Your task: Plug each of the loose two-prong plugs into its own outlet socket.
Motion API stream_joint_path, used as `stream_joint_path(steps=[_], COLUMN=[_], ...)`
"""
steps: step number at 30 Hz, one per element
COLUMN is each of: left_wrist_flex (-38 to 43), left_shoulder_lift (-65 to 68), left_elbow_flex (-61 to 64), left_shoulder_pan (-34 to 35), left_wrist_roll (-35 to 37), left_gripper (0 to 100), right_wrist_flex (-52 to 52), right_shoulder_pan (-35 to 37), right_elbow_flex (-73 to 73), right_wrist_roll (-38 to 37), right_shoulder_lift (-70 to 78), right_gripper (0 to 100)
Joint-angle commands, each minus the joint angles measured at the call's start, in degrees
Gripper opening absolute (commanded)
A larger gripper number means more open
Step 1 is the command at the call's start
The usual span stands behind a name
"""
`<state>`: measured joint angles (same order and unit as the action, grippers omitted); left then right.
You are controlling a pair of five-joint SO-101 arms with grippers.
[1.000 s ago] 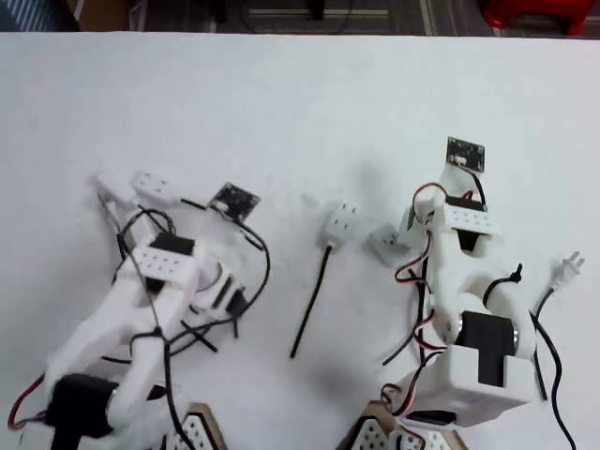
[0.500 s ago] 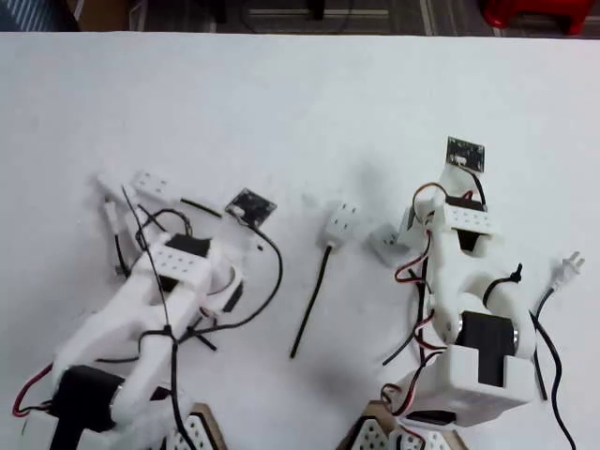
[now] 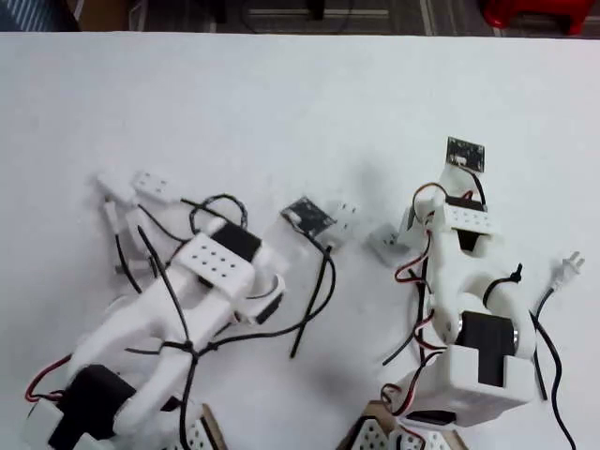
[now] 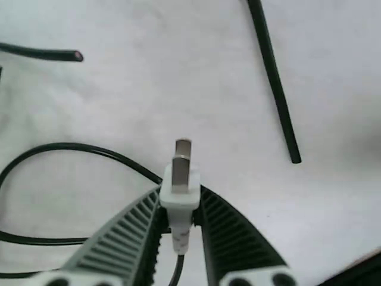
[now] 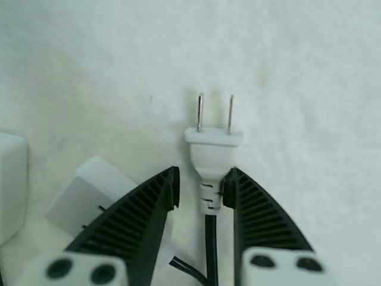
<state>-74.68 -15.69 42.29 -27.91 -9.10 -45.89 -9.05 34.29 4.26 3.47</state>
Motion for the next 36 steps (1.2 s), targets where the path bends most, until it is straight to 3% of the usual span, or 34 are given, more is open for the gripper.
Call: stream_joint_path(steps=[1,4,10,14,20,28,36], left_wrist_flex=[5.0,16.3,52.6,66.0,74.5,72.5,72.9], left_shoulder_lift=[-2.7,-9.8,-30.4,-44.2,-63.2,-76.4,-83.0], left_elbow_flex=[-0.1,6.9,32.4,45.0,55.2,55.0,55.0], left_shoulder_pan=[-0.7,0.5,6.5,8.4,8.2,9.3,8.9], left_wrist_roll=[0.9,0.9,0.9,0.9,1.0,12.7,13.5], left_gripper=[2,2,2,2,2,2,2], right_wrist_flex=[0.8,0.8,0.8,0.8,0.8,0.6,-5.7], right_shoulder_pan=[0.8,0.8,0.8,0.8,0.9,3.3,6.7], right_elbow_flex=[-1.1,-1.1,-1.1,-1.1,-1.1,-1.1,-7.6], right_wrist_roll=[-0.5,-0.5,-0.5,-0.5,-0.5,-0.5,-0.5], right_shoulder_lift=[-0.3,-0.3,-0.3,-0.3,-0.3,-0.8,-5.9], right_gripper=[13.0,13.0,13.0,13.0,13.0,12.8,12.9])
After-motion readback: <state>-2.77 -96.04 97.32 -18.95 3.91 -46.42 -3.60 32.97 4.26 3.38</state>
